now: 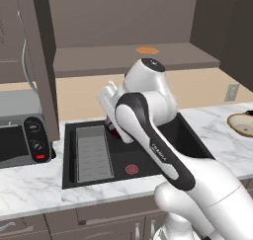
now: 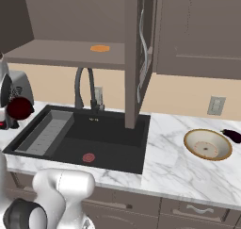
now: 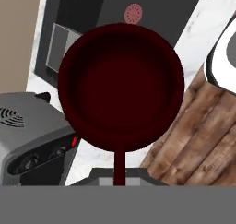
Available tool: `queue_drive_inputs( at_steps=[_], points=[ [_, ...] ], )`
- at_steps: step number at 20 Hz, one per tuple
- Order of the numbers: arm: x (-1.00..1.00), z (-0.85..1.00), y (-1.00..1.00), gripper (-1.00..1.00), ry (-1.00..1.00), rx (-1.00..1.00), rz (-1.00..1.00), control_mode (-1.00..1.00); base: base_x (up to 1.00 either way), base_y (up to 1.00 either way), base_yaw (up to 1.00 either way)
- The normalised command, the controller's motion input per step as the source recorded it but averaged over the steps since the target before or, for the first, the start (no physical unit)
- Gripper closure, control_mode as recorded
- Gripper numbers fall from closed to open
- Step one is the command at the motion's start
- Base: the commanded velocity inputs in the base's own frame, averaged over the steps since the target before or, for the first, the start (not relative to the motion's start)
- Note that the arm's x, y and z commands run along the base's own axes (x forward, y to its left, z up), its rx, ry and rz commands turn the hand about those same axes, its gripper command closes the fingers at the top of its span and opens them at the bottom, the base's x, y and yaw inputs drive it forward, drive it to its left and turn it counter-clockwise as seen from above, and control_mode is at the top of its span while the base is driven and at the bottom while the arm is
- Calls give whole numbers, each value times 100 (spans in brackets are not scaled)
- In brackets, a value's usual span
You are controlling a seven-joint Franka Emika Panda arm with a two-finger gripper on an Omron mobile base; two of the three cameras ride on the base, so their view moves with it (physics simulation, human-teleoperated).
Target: Pick the mug and place it in the sink. Pick the bowl and place it in the open cabinet and then close the cabinet.
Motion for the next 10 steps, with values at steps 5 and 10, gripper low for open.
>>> queue_drive_inputs(
  at_steps=[5, 10],
  points=[
    [0, -33, -12, 100, -6, -29, 15, -100, 0, 0, 0],
    [0, -20, -29, 100, -6, -22, 22, -100, 0, 0, 0]
  ],
)
